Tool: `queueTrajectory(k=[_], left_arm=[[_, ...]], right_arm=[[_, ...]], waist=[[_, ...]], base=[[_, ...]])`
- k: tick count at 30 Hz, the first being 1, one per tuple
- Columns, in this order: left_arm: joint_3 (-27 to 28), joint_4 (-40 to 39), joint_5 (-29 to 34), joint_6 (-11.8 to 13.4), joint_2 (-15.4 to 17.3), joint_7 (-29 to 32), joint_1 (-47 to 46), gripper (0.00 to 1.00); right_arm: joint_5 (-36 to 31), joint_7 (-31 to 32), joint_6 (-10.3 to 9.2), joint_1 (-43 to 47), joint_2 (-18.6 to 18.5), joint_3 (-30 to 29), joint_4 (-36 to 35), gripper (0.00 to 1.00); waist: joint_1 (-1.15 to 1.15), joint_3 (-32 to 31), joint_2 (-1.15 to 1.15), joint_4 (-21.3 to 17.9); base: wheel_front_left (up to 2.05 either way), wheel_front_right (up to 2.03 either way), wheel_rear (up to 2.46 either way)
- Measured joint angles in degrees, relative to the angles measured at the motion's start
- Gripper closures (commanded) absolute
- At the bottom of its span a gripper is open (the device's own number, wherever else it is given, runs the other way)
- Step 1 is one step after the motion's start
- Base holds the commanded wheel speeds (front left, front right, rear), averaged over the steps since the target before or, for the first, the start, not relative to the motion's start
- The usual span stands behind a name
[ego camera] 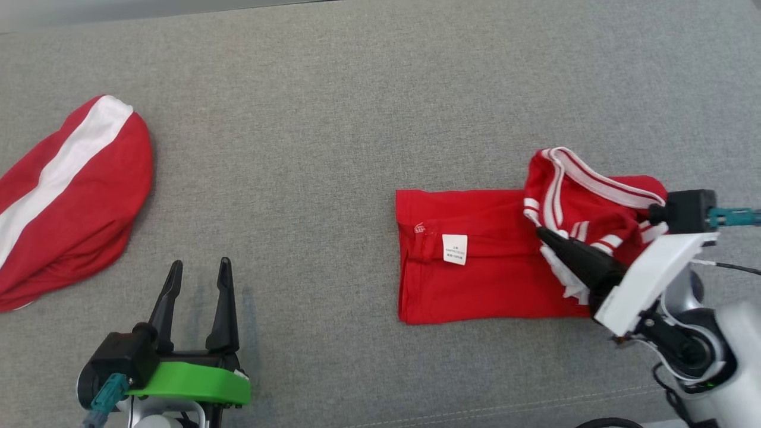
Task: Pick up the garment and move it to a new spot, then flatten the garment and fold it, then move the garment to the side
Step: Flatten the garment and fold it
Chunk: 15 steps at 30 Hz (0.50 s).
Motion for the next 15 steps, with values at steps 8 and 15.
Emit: queueTrajectory(k=[8, 15], left_arm=[[-1.52, 1.02, 0.54, 0.0, 0.52, 0.0, -0.86, 0.0], [-2.1, 1.96, 0.54, 0.0, 0.57, 0.0, -1.42, 0.0]], right_arm=[[-8.42, -6.27, 0.0, -6.81, 10.69, 9.61, 9.47, 1.0], [-9.55, -9.28, 0.0, -10.66, 13.34, 15.37, 13.59, 1.0]], waist=[[0.0, 1.56, 0.0, -1.18], [0.0, 2.39, 0.0, -1.11]], base=[[0.0, 0.0, 0.0], [0.0, 0.0, 0.0]])
